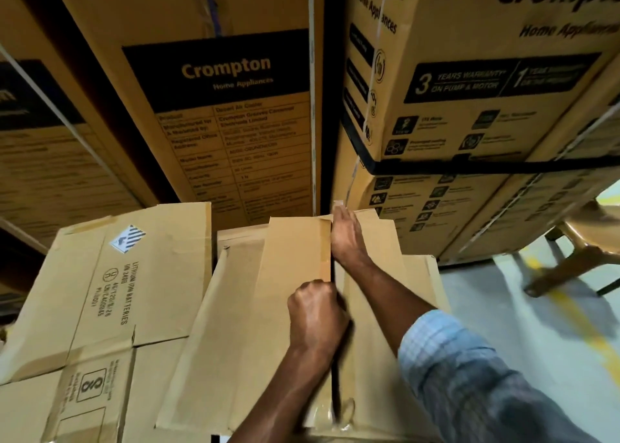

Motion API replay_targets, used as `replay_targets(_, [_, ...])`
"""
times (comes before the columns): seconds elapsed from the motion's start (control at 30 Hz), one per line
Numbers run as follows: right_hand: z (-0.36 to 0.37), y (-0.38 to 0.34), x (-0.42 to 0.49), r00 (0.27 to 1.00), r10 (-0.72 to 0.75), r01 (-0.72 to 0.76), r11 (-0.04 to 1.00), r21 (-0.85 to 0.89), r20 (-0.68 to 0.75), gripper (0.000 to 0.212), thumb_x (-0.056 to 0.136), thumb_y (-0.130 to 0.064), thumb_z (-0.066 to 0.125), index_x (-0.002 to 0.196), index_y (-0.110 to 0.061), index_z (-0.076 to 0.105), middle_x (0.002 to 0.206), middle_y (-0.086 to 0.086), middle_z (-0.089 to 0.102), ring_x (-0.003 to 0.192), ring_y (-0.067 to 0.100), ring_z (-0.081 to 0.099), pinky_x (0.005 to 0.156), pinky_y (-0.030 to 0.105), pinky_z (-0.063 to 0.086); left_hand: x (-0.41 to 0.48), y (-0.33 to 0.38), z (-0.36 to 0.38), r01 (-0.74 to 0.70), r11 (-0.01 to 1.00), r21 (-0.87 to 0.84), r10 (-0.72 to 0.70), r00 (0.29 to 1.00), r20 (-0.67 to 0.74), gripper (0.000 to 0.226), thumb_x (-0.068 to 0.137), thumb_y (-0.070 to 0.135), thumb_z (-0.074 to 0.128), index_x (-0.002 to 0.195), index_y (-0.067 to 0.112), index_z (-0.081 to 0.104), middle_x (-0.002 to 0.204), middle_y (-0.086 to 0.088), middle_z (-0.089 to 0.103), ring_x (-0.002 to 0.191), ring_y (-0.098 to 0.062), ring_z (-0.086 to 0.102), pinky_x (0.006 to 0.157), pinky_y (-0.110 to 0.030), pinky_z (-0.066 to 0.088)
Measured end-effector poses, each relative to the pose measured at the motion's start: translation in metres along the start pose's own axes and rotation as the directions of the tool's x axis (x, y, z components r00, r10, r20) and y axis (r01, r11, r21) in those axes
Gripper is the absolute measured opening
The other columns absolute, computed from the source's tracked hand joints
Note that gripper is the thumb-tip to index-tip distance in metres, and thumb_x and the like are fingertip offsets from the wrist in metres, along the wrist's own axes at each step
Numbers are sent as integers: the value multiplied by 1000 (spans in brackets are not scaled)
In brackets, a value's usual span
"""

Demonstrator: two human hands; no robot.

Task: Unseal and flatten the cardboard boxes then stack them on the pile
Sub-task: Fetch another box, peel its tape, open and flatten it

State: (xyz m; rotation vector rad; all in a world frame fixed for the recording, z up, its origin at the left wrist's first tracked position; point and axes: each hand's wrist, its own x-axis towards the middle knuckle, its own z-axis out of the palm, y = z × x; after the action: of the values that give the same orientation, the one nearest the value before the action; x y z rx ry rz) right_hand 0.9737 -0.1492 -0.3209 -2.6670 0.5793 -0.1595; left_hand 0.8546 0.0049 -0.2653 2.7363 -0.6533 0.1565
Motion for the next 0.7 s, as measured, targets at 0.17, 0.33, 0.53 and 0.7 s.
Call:
replay_targets(0.17, [8, 8, 15, 1000, 22, -21, 1000, -20, 17, 31, 92, -21, 48, 105, -14, 75, 103, 13, 73, 102, 34, 63, 92, 37, 44, -3, -2, 10, 50, 999, -23, -50, 999, -18, 16, 48, 14, 76, 58, 17, 64, 54, -1, 58, 45, -22, 56, 42, -25, 43])
replay_targets(0.33, [12, 20, 22, 995, 83, -89, 989, 120, 55, 31, 81, -23, 44, 78, -12, 73, 84, 12, 73, 88, 34, 63, 81, 36, 52, 75, 4, 28, 112, 981, 158, -132, 984, 119, 42, 75, 28, 68, 114, 16, 63, 114, -12, 65, 110, -31, 58, 92, -41, 47])
replay_targets(0.53, [-4, 26, 22, 990, 81, -98, 984, 149, 112, 25, 92, -11, 52, 74, -18, 67, 79, 6, 67, 76, 24, 59, 66, 29, 36, 165, 11, 43, 39, 979, 199, -104, 940, 325, 32, 91, 28, 57, 119, 15, 68, 123, -10, 67, 121, -30, 60, 108, -44, 40])
replay_targets(0.7, [-8, 25, 9, 995, 94, -95, 992, 84, 18, 31, 93, -9, 49, 106, -19, 75, 99, 12, 74, 97, 33, 63, 87, 38, 44, 187, 8, 39, -55, 986, 160, -6, 934, 358, 26, 95, 26, 57, 112, 12, 71, 115, -10, 68, 108, -30, 66, 87, -35, 54])
